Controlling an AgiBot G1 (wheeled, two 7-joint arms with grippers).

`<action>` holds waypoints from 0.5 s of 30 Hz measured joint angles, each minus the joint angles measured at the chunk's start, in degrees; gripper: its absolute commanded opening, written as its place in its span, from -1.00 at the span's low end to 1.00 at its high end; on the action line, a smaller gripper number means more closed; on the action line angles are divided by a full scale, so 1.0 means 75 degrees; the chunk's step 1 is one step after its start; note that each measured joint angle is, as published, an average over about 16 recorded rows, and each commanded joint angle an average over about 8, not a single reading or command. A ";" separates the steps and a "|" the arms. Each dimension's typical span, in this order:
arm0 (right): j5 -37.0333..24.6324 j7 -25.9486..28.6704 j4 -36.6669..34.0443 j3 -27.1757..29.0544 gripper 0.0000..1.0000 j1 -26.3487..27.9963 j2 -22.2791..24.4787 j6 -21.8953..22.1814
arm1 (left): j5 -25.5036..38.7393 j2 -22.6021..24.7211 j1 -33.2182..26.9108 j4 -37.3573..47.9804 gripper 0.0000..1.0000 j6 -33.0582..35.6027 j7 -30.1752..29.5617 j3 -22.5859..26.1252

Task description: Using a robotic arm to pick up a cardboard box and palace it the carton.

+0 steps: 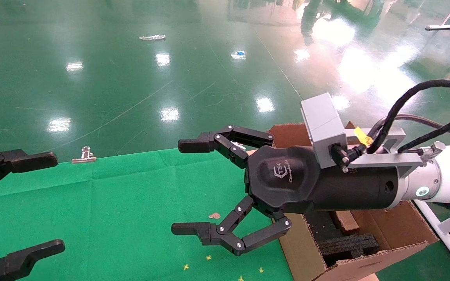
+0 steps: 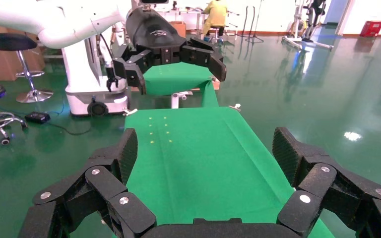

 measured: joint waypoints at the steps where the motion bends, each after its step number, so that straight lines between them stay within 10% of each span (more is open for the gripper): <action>1: -0.0007 0.0003 -0.0007 -0.0013 1.00 0.0012 0.0000 0.0002 | 0.0000 0.0000 0.0000 0.0000 1.00 0.0000 0.0000 0.0000; 15: -0.0063 0.0029 -0.0057 -0.0111 1.00 0.0106 0.0000 0.0020 | 0.0000 0.0000 0.0000 0.0000 1.00 0.0001 -0.0001 -0.0001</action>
